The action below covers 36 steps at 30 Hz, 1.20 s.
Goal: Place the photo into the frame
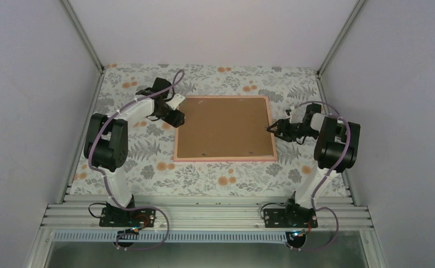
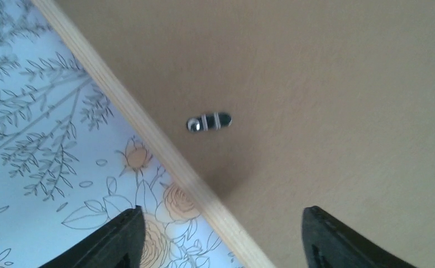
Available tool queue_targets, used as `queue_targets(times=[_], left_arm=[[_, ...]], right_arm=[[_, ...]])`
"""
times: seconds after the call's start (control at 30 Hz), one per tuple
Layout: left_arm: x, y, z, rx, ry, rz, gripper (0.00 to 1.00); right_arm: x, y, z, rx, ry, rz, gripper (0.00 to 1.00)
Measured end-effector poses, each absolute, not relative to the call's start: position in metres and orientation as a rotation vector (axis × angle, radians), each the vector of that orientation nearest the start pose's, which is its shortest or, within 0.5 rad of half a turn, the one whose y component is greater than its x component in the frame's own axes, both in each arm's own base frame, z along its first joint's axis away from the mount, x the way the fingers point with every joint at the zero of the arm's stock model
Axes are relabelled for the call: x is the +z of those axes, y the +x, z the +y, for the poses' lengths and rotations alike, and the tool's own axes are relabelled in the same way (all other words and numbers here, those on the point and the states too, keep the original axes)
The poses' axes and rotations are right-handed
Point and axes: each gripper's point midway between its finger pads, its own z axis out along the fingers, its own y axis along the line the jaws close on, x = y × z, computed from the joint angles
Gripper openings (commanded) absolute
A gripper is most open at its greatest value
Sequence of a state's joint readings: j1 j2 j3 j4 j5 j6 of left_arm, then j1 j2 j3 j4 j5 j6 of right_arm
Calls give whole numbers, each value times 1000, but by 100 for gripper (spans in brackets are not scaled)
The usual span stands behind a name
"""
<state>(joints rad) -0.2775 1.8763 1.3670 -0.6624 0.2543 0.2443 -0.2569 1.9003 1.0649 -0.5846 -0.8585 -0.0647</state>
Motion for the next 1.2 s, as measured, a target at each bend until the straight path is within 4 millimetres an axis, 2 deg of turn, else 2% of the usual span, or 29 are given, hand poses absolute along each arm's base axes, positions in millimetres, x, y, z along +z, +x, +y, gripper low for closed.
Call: queue_targets(times=[0.03,0.13,0.23,0.3,0.4,0.47,0.5,0.57,0.63,0.73,0.87,0.97,1.1,1.17,1.2], left_arm=[[71,404,-159,-343,782,2627,63],[57,396,-155,-299,812,2655,62],[45,397,-158,-245,848,2655,63],[39,399,-161,-212,864,2650,61],[41,408,-163,-152,866,2610,52],[42,413,-163,-111,861,2590,53],[42,415,-163,-92,862,2577,56],[43,420,-162,-60,860,2557,72],[45,425,-160,-31,858,2536,80],[48,426,-159,-38,875,2503,80],[53,411,-158,-106,968,2487,80],[63,415,-155,-165,1037,2460,80],[83,434,-142,-169,1114,2369,90],[85,426,-140,-181,1178,2330,94],[84,414,-141,-194,1227,2310,96]], right_arm=[[37,364,39,1151,159,2627,57],[35,364,37,1128,147,2635,56],[33,364,35,1097,134,2648,56],[33,364,36,1064,107,2658,56],[31,364,38,984,44,2684,56],[30,364,39,921,-10,2702,57],[30,364,40,888,-39,2709,57],[29,364,41,830,-91,2721,59],[29,366,43,782,-137,2730,62],[30,370,41,729,-177,2740,64],[32,369,38,695,-217,2755,67],[34,364,38,697,-259,2768,66],[35,358,38,706,-300,2784,64],[35,356,37,710,-300,2792,61],[35,356,37,711,-298,2793,59]])
